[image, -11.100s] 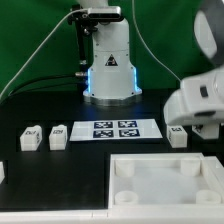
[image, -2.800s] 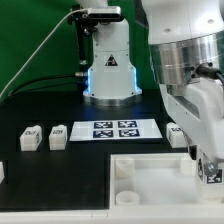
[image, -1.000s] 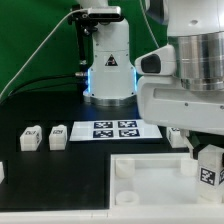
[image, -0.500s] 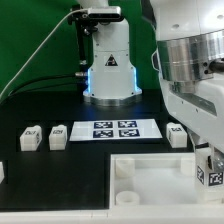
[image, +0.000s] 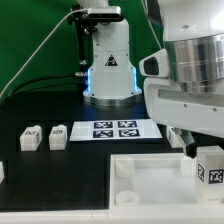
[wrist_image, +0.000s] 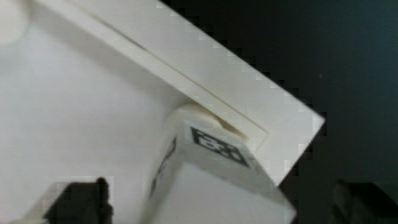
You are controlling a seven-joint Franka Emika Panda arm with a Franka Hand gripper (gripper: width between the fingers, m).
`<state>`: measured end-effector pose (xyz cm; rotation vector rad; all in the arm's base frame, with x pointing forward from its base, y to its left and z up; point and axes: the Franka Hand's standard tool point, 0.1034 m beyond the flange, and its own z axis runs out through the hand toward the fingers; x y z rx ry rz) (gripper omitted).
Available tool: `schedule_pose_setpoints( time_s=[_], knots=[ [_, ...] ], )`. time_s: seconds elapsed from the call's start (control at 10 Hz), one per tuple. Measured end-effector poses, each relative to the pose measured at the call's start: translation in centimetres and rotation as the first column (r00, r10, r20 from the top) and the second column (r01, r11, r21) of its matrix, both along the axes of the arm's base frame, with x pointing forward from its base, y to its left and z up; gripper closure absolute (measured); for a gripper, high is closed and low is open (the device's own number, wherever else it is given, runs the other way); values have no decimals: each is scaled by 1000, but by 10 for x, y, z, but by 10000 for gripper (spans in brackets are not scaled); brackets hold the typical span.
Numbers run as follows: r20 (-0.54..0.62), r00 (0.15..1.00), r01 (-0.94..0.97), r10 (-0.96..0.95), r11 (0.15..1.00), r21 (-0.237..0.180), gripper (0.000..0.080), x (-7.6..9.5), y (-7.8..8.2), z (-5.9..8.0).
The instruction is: Assemble one leg
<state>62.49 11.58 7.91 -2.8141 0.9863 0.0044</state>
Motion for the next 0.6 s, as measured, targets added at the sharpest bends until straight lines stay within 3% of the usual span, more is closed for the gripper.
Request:
schedule_pose_setpoints(
  time_s=[0.2, 0.3, 0.5, 0.6],
  knots=[
    [30, 978, -204, 204, 979, -15, 151, 0, -2, 0],
    [47, 931, -360, 362, 932, -43, 151, 1, -2, 0],
    [50, 760, -639, 648, 759, -121, 151, 1, 2, 0],
    [48, 697, -706, 716, 696, -134, 151, 1, 3, 0]
  ],
)
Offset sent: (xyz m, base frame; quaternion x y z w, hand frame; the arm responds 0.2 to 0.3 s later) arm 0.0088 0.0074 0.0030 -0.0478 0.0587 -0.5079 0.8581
